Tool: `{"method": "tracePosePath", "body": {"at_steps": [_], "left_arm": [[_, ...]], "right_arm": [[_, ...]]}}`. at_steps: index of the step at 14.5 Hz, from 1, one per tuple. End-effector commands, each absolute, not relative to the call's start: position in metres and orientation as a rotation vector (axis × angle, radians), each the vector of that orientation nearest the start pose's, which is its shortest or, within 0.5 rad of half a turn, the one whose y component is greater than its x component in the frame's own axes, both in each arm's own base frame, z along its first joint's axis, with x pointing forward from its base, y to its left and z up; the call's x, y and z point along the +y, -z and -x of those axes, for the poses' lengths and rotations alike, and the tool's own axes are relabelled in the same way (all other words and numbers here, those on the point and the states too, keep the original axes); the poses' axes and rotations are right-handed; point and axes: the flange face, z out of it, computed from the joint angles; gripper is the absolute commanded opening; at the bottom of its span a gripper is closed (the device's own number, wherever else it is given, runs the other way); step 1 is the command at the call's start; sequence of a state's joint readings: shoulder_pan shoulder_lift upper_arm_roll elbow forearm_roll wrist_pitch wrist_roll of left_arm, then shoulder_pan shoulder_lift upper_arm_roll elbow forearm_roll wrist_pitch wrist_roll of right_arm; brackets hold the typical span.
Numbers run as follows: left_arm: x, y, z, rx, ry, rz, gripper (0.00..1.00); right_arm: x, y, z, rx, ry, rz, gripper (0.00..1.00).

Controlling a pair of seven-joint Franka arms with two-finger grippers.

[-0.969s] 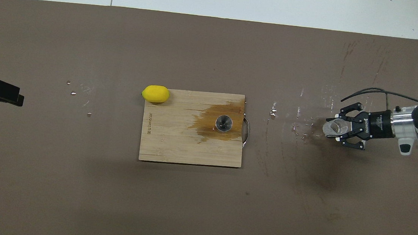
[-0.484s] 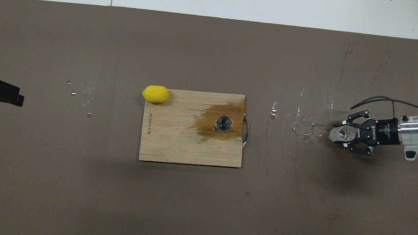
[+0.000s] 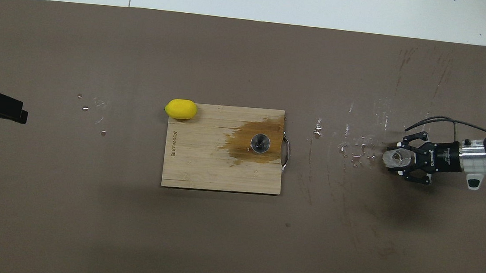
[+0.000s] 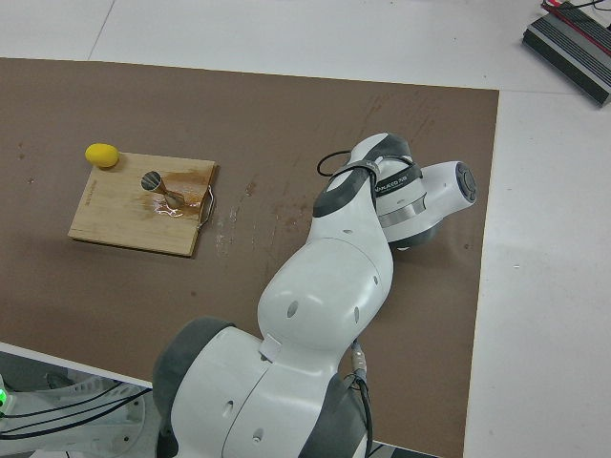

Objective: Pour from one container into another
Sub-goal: 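Open the right gripper to release the glass cup on the table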

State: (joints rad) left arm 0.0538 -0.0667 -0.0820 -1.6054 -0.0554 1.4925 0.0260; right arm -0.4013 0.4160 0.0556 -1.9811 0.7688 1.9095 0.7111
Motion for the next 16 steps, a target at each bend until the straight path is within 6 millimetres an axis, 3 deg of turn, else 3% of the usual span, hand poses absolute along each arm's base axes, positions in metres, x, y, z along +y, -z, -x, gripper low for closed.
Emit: {"method": "tracePosePath", "body": {"at_steps": [1, 5, 7, 9, 13, 16], "left_arm": [[-0.022, -0.638, -0.517, 0.086, -0.089, 3.198, 1.0], [-0.022, -0.638, -0.517, 0.086, -0.089, 3.198, 1.0], [-0.022, -0.638, -0.517, 0.086, -0.089, 3.198, 1.0], [-0.022, -0.639, -0.517, 0.086, -0.086, 3.198, 1.0], [-0.022, -0.638, -0.517, 0.086, -0.089, 3.198, 1.0], [-0.022, -0.637, -0.517, 0.086, -0.091, 3.198, 1.0]], "right_arm": [[-0.151, -0.25, -0.542, 1.681, -0.707, 1.807, 1.0], [-0.171, -0.295, -0.541, 1.671, -0.582, 1.85, 1.0], [-0.174, -0.336, -0.543, 1.651, -0.484, 1.949, 1.0], [-0.165, -0.37, -0.546, 1.598, -0.401, 2.076, 1.0], [-0.105, -0.424, -0.558, 1.358, -0.28, 2.393, 1.0], [-0.04, -0.439, -0.562, 1.075, -0.224, 2.655, 1.0]]}}
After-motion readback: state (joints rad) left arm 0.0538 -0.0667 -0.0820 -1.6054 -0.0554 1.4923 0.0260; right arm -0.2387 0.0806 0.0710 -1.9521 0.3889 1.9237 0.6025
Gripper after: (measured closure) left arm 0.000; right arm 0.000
